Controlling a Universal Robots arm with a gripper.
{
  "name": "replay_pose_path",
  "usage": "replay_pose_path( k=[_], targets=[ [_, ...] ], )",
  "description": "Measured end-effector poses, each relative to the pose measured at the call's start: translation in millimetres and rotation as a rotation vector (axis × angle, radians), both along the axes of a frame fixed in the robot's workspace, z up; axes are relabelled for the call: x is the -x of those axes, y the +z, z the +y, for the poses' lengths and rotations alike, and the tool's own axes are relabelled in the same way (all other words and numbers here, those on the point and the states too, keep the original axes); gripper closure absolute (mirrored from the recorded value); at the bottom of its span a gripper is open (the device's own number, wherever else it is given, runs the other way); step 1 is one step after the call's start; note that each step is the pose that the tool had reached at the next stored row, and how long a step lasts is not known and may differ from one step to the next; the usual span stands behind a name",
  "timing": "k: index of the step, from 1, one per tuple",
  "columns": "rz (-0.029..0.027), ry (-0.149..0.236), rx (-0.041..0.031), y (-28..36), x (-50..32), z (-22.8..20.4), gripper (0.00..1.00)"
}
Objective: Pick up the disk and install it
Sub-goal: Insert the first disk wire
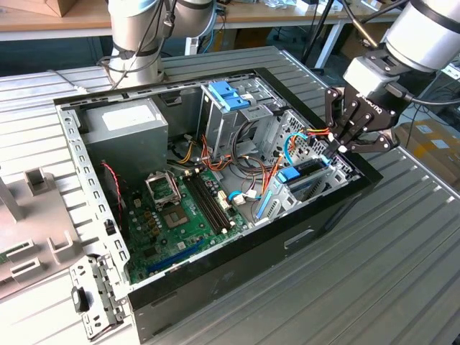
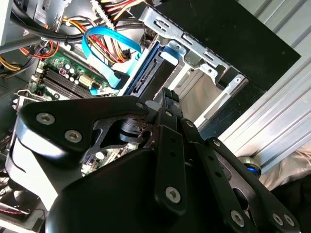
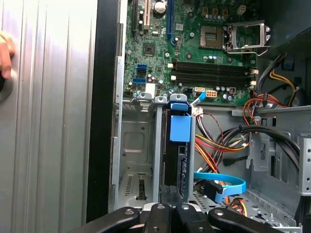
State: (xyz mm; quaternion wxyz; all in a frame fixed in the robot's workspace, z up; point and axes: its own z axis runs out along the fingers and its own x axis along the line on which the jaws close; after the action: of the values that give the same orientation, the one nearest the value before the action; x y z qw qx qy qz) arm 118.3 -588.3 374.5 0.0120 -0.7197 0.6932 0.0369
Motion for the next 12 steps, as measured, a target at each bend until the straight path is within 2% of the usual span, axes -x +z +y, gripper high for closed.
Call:
replay_pose_path(
  k=[5, 6, 7, 8, 12],
  targets=[
    [-0.0016, 0.005, -0.0001, 0.0, -1.6, 0.0, 0.89],
    [-0.0017, 0.017, -0.0001, -0.1, -1.6, 0.0, 0.89],
    [-0.0016, 0.069, -0.0002, -0.1, -1.6, 0.0, 0.89],
    [-0.0017, 0.087, -0.0002, 0.0, -1.5, 0.0, 0.89],
    [-0.0016, 0.115, -0.0002, -0.1, -1.6, 0.0, 0.89]
  ],
)
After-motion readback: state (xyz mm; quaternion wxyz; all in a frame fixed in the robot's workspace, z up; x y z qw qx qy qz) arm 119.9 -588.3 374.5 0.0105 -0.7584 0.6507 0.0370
